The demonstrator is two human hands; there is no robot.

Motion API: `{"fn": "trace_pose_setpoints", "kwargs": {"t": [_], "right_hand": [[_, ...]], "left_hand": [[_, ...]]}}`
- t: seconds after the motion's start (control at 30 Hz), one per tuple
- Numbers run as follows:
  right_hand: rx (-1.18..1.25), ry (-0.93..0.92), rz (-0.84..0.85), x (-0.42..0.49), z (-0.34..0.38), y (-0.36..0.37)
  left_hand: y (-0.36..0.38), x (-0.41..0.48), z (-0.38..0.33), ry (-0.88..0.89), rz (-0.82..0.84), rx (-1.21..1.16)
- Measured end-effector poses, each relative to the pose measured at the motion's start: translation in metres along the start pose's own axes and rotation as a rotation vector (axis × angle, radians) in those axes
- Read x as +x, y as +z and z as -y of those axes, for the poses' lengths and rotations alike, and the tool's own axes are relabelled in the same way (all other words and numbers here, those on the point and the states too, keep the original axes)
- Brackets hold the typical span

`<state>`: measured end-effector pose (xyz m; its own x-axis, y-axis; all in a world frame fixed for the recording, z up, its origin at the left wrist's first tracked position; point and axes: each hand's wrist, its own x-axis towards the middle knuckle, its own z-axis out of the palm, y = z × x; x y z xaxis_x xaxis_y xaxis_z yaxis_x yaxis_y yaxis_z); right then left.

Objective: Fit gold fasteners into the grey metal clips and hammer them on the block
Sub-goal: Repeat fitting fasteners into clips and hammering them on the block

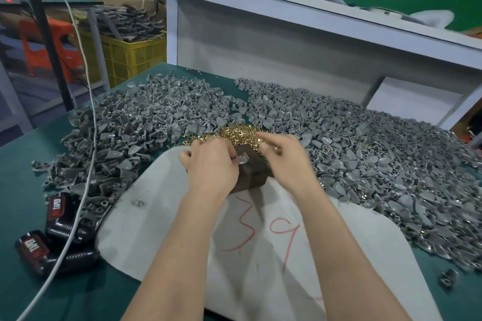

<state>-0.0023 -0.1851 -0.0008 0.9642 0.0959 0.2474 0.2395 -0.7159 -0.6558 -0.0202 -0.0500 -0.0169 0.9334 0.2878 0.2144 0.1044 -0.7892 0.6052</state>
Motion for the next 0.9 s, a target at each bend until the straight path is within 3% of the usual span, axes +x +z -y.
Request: {"fn": "trace_pose_setpoints", "kwargs": {"t": [0.07,0.2,0.57,0.7,0.8,0.9], "right_hand": [[-0.078,0.149,-0.062,-0.004,-0.014,-0.013],[-0.501,0.437,0.194,-0.016,-0.033,-0.023],[-0.366,0.447,0.189,-0.015,-0.035,-0.025],[-0.111,0.361,0.064,-0.019,-0.027,-0.037],[-0.229,0.163,0.003,-0.024,-0.017,-0.038],[-0.179,-0.096,-0.285,-0.032,0.003,-0.033]], "left_hand": [[0.001,0.001,0.0,-0.005,0.004,-0.008],[0.002,0.001,0.0,-0.009,0.005,-0.017],[0.004,0.001,0.001,-0.003,-0.015,-0.02],[0.005,0.002,0.0,0.002,-0.022,-0.024],[0.005,0.002,0.0,0.011,-0.026,-0.019],[0.005,0.001,0.001,0.015,-0.031,-0.028]]}}
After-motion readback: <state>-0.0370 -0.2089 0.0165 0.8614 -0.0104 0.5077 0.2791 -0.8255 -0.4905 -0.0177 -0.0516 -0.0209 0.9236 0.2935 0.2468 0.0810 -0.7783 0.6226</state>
